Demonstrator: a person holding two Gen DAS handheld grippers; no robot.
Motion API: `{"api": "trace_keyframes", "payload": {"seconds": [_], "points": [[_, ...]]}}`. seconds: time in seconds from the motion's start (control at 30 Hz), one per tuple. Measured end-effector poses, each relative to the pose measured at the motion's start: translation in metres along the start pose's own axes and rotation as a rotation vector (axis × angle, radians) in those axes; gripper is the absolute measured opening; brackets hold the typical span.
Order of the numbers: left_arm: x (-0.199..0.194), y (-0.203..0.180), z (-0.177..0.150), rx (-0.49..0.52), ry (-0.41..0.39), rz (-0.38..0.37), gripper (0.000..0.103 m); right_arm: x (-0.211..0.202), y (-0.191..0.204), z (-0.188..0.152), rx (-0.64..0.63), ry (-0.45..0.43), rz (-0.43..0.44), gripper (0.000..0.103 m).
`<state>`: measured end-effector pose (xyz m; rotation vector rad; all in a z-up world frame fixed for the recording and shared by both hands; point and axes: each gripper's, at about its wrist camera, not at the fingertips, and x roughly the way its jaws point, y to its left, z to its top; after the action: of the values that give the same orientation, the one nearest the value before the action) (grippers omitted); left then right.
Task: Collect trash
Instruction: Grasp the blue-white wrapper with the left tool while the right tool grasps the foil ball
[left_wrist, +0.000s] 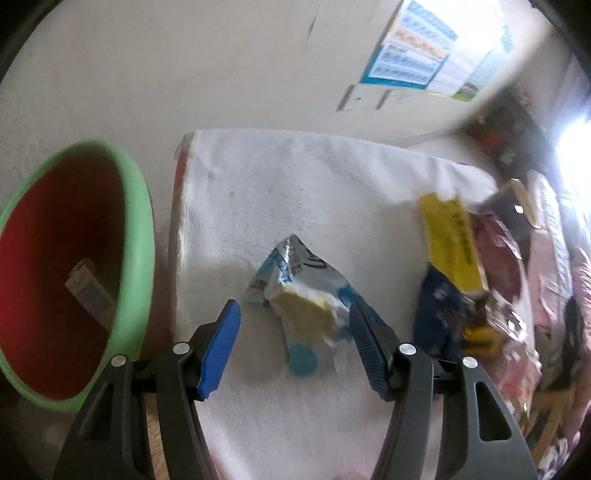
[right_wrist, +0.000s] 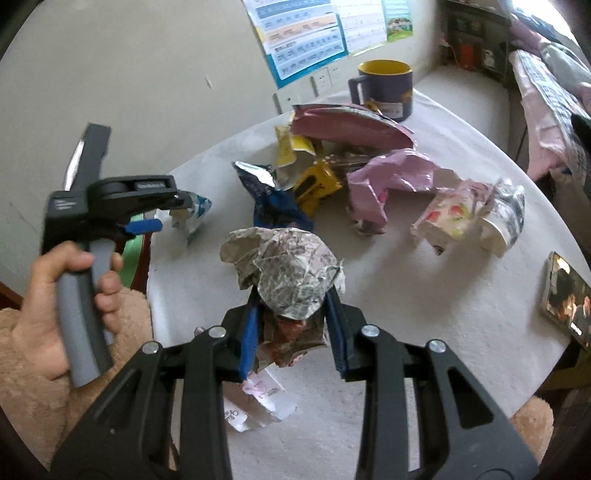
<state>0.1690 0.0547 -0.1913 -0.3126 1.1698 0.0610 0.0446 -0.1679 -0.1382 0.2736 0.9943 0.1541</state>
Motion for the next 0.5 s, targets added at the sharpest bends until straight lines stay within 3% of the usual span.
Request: {"api": "trace_keyframes", "payload": {"seconds": [0.17,0.37,0.5], "points": [[0.014,-0.014,0.006,0.05,-0.002,0.055,0.06,0.003,-0.002,-0.003,0.003,0.009,0.016,0.033],[0.021,-0.026,0.002,0.094,0.014,0.06,0.059,0.009,-0.003,-0.005,0.01,0.026,0.029,0.033],[0.018,-0.023,0.001,0.094,0.003,0.018,0.039,0.01,-0.004,-0.005,0.012,0.027,0.028,0.033]]}}
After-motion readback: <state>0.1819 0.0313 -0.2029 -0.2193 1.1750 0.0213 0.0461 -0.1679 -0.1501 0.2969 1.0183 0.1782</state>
